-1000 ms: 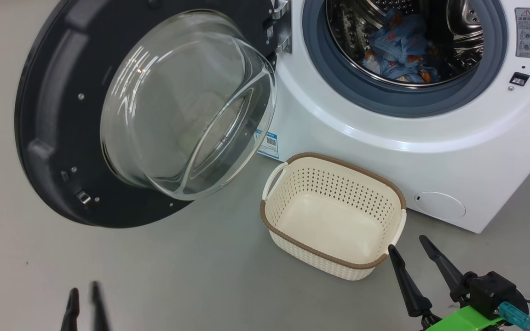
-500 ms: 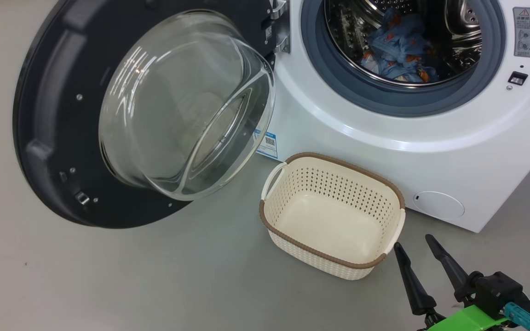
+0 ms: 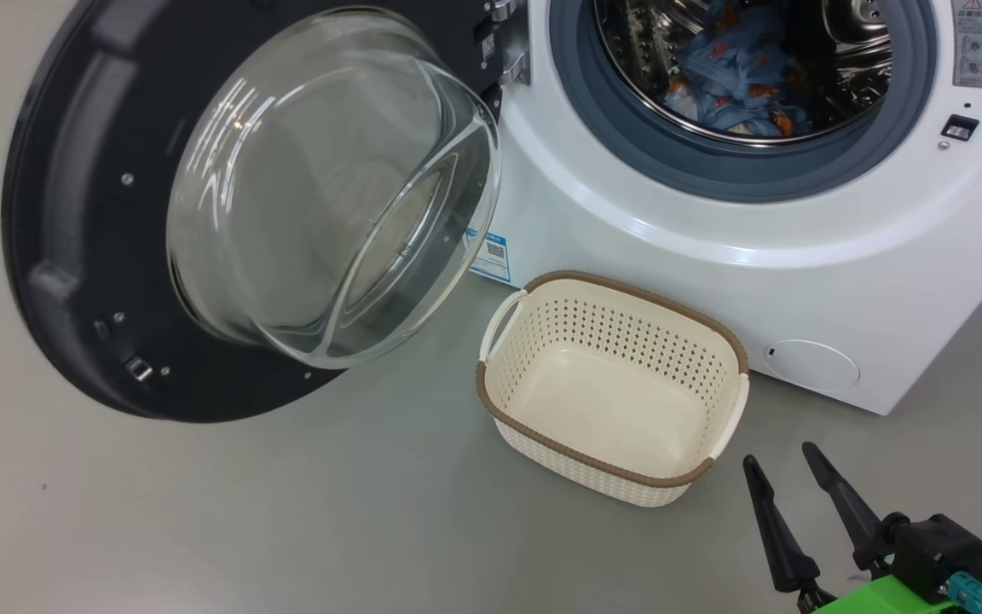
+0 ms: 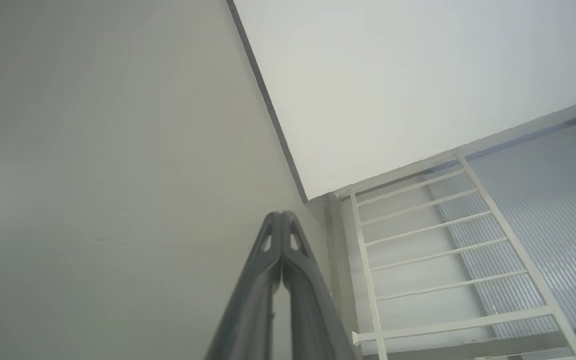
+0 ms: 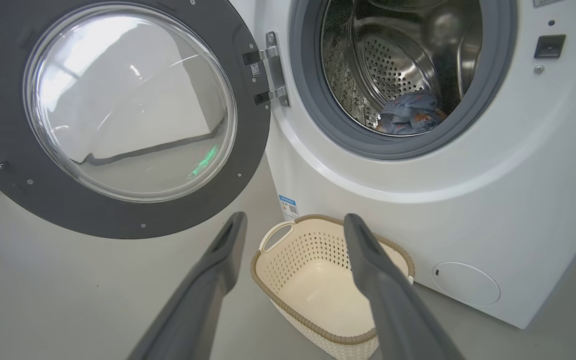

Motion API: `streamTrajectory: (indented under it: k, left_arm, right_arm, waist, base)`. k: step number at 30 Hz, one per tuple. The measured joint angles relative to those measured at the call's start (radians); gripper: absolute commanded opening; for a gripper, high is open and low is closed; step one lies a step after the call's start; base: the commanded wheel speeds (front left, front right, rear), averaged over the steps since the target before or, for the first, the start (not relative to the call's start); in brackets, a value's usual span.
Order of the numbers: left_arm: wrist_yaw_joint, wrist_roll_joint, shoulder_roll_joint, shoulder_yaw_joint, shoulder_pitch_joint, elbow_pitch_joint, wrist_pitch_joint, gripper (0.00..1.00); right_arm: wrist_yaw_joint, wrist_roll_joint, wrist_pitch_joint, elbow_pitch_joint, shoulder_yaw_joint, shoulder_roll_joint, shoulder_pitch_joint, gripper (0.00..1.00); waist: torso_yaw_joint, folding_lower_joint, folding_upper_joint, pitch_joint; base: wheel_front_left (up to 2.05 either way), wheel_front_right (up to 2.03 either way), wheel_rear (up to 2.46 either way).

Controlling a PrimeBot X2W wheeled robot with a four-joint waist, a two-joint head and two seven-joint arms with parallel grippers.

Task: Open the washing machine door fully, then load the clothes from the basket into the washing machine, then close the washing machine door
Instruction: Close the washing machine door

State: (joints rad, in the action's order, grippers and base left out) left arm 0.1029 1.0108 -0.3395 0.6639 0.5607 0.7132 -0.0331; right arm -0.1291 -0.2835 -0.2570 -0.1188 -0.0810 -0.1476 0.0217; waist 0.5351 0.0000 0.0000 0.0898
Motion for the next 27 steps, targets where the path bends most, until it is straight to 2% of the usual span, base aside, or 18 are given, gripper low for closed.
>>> streamTrajectory:
  k: [1,3,7,11,20,27]
  left_arm:
    - [0.002,0.053,-0.007,0.038,0.057,0.031,0.011,0.0]
    - [0.016,0.084,-0.037,0.067,0.105,0.058,0.012,0.0]
    - [0.034,0.096,-0.1,0.086,0.178,0.097,0.03,0.0]
    - [0.035,0.105,-0.133,0.075,0.244,0.123,0.061,0.0]
    - [0.023,0.116,-0.151,0.033,0.287,0.188,0.152,0.0]
    - [0.01,0.154,-0.15,0.045,0.299,0.229,0.22,0.0]
  right_arm:
    - [0.0,0.0,0.0,0.001,-0.002,0.001,0.012,1.0]
    - [0.0,0.0,0.0,0.001,-0.006,0.0,0.016,1.0]
    - [0.0,0.0,0.0,0.001,-0.013,-0.007,0.015,1.0]
    - [0.0,0.0,0.0,-0.001,-0.025,-0.019,0.015,1.0]
    - [0.0,0.0,0.0,-0.005,-0.037,-0.041,0.013,1.0]
    - [0.0,0.0,0.0,-0.007,-0.049,-0.043,0.012,1.0]
  waist:
    - [-0.005,0.0,0.0,0.002]
    - [-0.017,0.0,0.0,0.005]
    - [-0.05,-0.0001,0.0,0.01]
    - [-0.091,0.0,0.0,0.015]
    - [-0.194,0.0,0.0,0.034]
    - [-0.259,0.0,0.0,0.045]
  base:
    - [0.0,0.0,0.0]
    - [0.0,0.0,0.0]
    - [0.0,0.0,0.0]
    - [0.0,0.0,0.0]
    - [0.0,0.0,0.0]
    - [0.0,0.0,0.0]
